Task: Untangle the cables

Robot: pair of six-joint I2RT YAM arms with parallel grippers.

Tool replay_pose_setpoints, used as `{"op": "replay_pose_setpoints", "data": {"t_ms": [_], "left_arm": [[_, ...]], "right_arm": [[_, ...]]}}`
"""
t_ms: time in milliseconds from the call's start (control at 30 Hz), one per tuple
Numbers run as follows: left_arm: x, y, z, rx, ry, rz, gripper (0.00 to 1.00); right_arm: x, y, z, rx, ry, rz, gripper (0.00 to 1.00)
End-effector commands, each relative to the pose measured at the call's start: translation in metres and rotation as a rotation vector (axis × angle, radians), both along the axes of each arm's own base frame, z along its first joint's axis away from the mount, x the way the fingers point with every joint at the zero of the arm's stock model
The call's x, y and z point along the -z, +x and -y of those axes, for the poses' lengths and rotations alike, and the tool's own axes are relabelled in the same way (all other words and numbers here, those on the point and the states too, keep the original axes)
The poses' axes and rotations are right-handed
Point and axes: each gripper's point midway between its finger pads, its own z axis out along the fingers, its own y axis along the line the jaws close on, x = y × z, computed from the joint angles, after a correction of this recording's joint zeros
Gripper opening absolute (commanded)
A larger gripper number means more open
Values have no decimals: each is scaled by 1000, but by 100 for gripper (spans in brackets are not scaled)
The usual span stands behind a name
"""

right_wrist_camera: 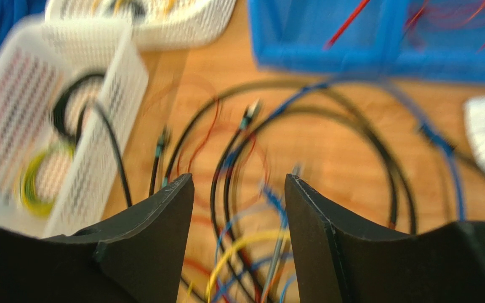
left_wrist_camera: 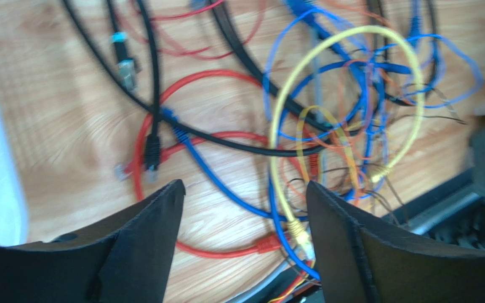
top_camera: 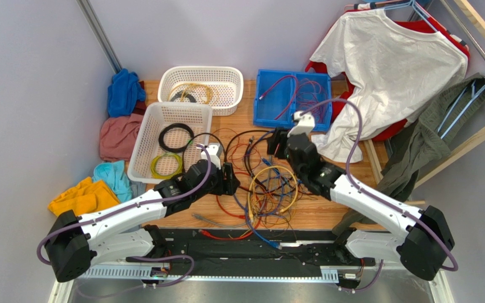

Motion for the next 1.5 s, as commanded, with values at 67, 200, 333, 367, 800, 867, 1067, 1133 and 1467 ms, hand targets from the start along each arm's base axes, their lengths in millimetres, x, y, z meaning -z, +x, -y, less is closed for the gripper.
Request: {"op": "replay_pose_setpoints", "data": {"t_ms": [67, 200, 333, 367, 800, 867, 1067, 1133, 1467], "left_arm": [[3, 9, -21, -136, 57, -8, 86], [-2, 13, -43, -213, 118, 17, 89], [-31, 26, -54, -266, 107, 111, 96], [-34, 32, -54, -259, 114, 132, 97], [4, 146, -18, -326, 260, 76, 94], [15, 159, -16, -334, 285, 51, 83], [-6, 167, -22, -363, 301, 83, 0], [-34, 166, -28, -384, 269, 138, 0], [-153, 103, 4, -221, 90, 390, 0]], "right_arm": [[25, -68, -37, -183, 38, -52, 58], [50, -93, -34, -226, 20, -84, 58], [63, -105, -29, -241, 43, -105, 58], [63, -106, -28, -241, 50, -104, 58], [51, -117, -18, -277, 60, -81, 58], [49, -118, -15, -273, 48, -72, 58], [38, -116, -5, -249, 59, -32, 57], [34, -116, -6, -251, 73, -21, 57], [18, -116, -3, -241, 116, 5, 57]]}}
